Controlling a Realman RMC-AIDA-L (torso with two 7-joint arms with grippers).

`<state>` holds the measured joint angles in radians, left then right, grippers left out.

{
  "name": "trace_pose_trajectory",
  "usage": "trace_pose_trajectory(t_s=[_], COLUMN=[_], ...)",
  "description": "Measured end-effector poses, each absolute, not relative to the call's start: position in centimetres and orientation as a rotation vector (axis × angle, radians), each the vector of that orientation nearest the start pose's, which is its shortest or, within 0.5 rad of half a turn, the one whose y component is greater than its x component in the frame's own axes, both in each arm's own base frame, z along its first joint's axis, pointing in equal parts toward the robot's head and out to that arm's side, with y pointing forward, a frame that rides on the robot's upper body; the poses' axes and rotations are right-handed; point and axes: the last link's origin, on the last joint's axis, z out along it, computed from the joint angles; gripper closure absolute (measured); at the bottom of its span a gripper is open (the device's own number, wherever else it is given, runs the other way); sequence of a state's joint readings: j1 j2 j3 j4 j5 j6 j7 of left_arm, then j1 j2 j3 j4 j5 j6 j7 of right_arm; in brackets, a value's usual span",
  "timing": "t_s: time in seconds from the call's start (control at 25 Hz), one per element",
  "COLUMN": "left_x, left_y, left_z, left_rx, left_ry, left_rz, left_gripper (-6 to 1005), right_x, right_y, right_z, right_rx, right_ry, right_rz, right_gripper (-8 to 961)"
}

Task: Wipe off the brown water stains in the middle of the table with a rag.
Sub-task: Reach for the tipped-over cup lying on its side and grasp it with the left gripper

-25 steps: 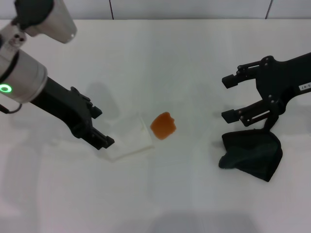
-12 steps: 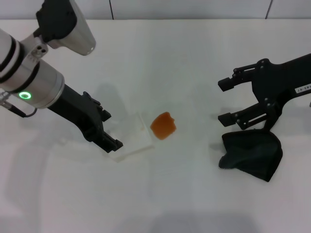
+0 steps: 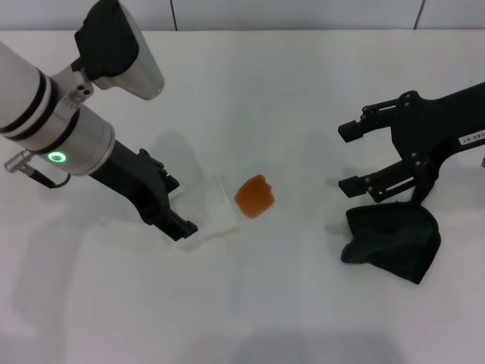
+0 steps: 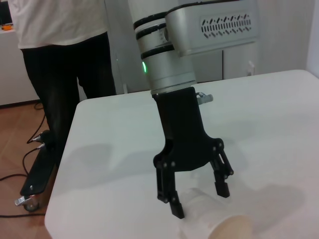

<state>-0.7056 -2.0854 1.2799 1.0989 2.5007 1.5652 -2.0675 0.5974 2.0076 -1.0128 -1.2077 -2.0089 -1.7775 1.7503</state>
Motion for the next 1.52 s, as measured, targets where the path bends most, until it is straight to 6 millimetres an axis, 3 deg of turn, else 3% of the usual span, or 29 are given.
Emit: trace_pose_trajectory(t_s=[0.32,0.52,1.52], left_x=[-18.3,-19.4,-19.7], left_y=[36.2,36.1,36.3], left_z=[-3.1,-4.2,-4.8], left_rx=[-2.941,-2.95,-2.938], left_ry=[-0.459,-0.489,-0.455], left_rz=[0.456,0.475,0.508], left_gripper=[162,165,182], right_x=[15.9,15.6,15.2], right_y=[34.3,34.4,34.4], right_z=[5.1,5.1,4.5], right_rx=[-3.06,-3.067,-3.087], right_ry=[0.159,0.143,0.121], right_rz=[0.284,0.281,0.263], right_gripper=[125,126,133])
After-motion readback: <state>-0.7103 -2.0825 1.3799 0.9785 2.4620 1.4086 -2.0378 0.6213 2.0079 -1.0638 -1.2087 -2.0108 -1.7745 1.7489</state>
